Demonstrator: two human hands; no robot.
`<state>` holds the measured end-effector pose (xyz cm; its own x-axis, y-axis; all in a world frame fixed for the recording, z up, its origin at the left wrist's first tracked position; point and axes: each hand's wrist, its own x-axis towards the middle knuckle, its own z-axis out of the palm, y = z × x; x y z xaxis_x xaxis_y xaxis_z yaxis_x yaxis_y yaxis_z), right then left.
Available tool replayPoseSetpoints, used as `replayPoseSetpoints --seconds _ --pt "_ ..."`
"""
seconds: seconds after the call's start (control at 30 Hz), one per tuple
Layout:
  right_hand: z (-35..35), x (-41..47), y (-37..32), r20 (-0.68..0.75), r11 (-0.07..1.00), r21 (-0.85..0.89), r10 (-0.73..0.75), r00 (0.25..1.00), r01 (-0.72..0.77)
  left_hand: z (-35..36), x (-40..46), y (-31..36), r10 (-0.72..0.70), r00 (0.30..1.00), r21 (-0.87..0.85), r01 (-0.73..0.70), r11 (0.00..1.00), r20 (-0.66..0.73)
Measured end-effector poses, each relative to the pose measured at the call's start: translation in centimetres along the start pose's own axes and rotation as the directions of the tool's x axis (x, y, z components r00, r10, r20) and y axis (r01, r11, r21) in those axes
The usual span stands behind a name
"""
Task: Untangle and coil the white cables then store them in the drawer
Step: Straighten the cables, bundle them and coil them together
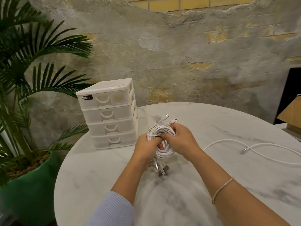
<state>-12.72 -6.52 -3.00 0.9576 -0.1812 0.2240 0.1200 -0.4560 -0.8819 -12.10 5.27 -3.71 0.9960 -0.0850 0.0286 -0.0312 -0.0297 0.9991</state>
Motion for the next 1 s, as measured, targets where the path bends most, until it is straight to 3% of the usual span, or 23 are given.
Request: replayPoseSetpoints --seconds 0.37,1.0 --pt "-0.1 -0.4 -0.3 -0.082 0.999 -0.031 0.008 0.997 -0.011 0.1 0.1 -0.1 -0.027 1.0 0.011 0.027 1.0 0.012" --pt "-0.7 -0.5 -0.7 0.014 0.966 -0.249 -0.073 0.997 0.074 0.3 0.4 -0.8 0.025 0.999 -0.023 -0.026 0.999 -0.043"
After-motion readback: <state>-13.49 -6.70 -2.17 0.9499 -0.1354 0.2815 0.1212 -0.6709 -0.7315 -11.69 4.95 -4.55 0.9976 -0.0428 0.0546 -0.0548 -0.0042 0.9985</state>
